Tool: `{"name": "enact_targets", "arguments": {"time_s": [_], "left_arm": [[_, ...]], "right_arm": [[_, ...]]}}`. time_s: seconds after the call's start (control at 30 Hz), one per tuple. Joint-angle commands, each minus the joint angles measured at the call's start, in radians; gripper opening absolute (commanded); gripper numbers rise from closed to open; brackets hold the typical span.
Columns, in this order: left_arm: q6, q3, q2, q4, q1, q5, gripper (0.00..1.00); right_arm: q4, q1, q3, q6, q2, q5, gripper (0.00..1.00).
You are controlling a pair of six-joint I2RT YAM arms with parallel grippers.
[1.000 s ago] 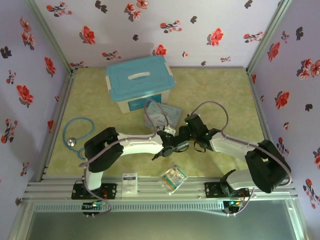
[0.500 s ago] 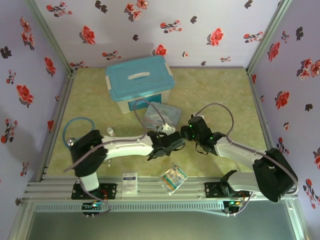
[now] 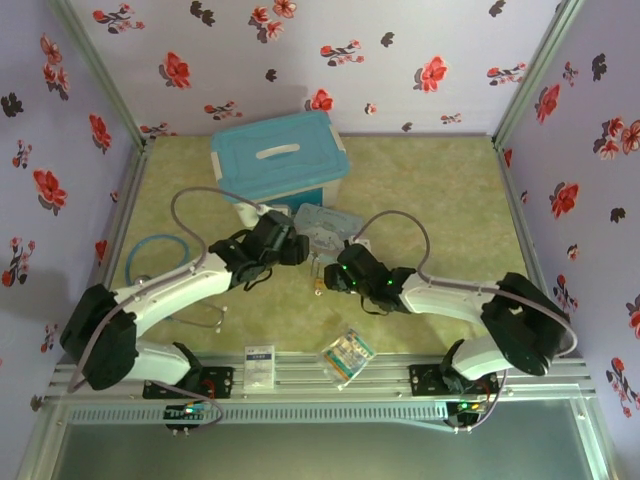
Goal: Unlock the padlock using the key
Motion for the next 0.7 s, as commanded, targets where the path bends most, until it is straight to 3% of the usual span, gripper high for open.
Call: {"name": "enact_targets", "arguments": {"time_s": [0.0,0.2,0.37,0.67], "left_arm": [[0.068,0.006,0.057,0.133,0.052,0.120,0.72],[0.183,0.058,0.173,0.204,0.089,0.135,0.72],[0.174,0.068,0.250,0.233,0.087,0.096,0.72],[0.164,0.051,0.278,0.223,0.079,0.078,0.66]], "right_arm": [[0.069,0.001,0.050,0.069,0.053,-0.028,0.60],[0.024,0.018,0.091,0.097,0.120,-0.003,0.63],[-0.073,0.089,0.158,0.103,0.191,0.098,0.63],[-0.057,0.103,0.187,0.143,0.308,0.136,0.56]]}}
